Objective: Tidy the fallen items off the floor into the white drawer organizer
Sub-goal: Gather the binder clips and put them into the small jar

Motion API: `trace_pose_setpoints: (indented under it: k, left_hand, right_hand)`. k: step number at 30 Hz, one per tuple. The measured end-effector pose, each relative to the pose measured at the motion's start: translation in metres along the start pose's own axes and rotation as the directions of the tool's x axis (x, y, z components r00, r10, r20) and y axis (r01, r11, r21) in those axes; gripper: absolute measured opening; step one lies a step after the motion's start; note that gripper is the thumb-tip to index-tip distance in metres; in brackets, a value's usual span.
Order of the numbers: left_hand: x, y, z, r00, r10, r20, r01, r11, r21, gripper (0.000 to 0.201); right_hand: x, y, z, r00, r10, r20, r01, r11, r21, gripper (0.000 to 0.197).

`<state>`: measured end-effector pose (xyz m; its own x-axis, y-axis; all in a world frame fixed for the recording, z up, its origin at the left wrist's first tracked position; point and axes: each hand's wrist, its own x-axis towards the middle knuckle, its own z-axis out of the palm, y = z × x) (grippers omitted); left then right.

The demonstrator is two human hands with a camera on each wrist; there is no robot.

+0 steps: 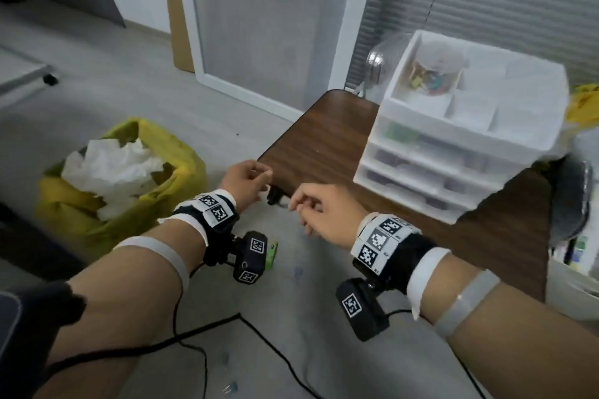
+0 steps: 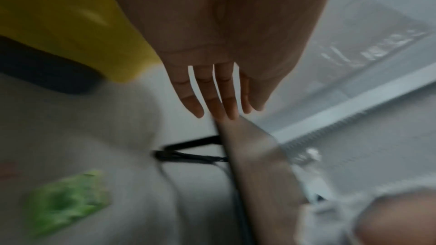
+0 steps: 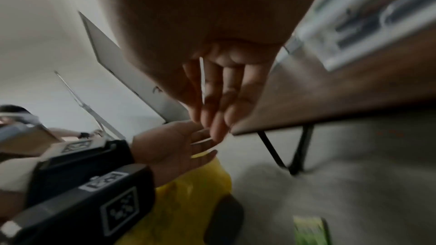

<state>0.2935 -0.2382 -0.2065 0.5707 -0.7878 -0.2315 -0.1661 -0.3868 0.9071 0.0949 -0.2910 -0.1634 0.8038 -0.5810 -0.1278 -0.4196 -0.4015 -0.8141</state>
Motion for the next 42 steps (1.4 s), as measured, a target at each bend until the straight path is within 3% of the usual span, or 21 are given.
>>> trace_pose_setpoints:
  k: [3, 5, 8, 10, 14, 18, 23, 29, 33, 36, 42]
  left_hand:
    - [-0.015, -0.083, -0.032, 0.99, -0.134, -0.049, 0.138, 0.987, 0.082, 0.004]
    - [-0.028, -0.136, -0.042, 0.972, -0.235, -0.025, 0.236, 0.955, 0.179, 0.01]
    - [-0.05, -0.205, -0.042, 0.915, -0.399, 0.06, 0.363, 0.879, 0.308, 0.037]
    - [-0.056, -0.237, -0.036, 0.904, -0.41, 0.12, 0.316, 0.831, 0.457, 0.052]
    - [-0.052, -0.273, -0.017, 0.905, -0.374, 0.205, 0.163, 0.748, 0.644, 0.072]
    - [-0.04, -0.291, 0.001, 0.924, -0.322, 0.208, 0.104, 0.733, 0.673, 0.076]
    - [-0.03, -0.293, 0.018, 0.923, -0.292, 0.251, 0.022, 0.691, 0.722, 0.078]
    - [-0.022, -0.294, 0.017, 0.925, -0.31, 0.221, -0.009, 0.563, 0.826, 0.077]
    - [-0.021, -0.287, 0.02, 0.932, -0.296, 0.208, -0.065, 0.428, 0.901, 0.052]
    - [-0.03, -0.292, 0.027, 0.96, -0.246, 0.137, -0.016, 0.44, 0.898, 0.035]
    - [-0.051, -0.292, 0.037, 0.969, -0.214, 0.125, -0.01, 0.471, 0.882, 0.026]
  right_hand:
    - [0.016, 0.051, 0.073, 0.954, 0.155, 0.255, -0.117, 0.981, -0.156, 0.015]
    - [0.019, 0.095, 0.109, 0.902, 0.303, 0.307, -0.209, 0.93, -0.302, 0.013]
    - [0.015, 0.154, 0.146, 0.827, 0.479, 0.294, -0.304, 0.822, -0.482, 0.056]
    - [0.016, 0.181, 0.163, 0.826, 0.473, 0.307, -0.257, 0.8, -0.543, 0.073]
    - [0.022, 0.208, 0.19, 0.838, 0.409, 0.361, -0.113, 0.778, -0.618, 0.078]
    - [0.024, 0.216, 0.202, 0.823, 0.418, 0.385, -0.051, 0.729, -0.683, 0.079]
    - [0.005, 0.221, 0.206, 0.857, 0.399, 0.326, -0.015, 0.652, -0.758, 0.077]
    - [-0.014, 0.234, 0.201, 0.852, 0.431, 0.299, -0.046, 0.63, -0.775, 0.063]
    - [-0.025, 0.236, 0.197, 0.822, 0.49, 0.291, -0.107, 0.635, -0.765, 0.045]
    - [-0.03, 0.235, 0.195, 0.803, 0.519, 0.293, -0.125, 0.627, -0.769, 0.039]
    - [-0.037, 0.236, 0.193, 0.842, 0.502, 0.2, -0.234, 0.672, -0.703, 0.026]
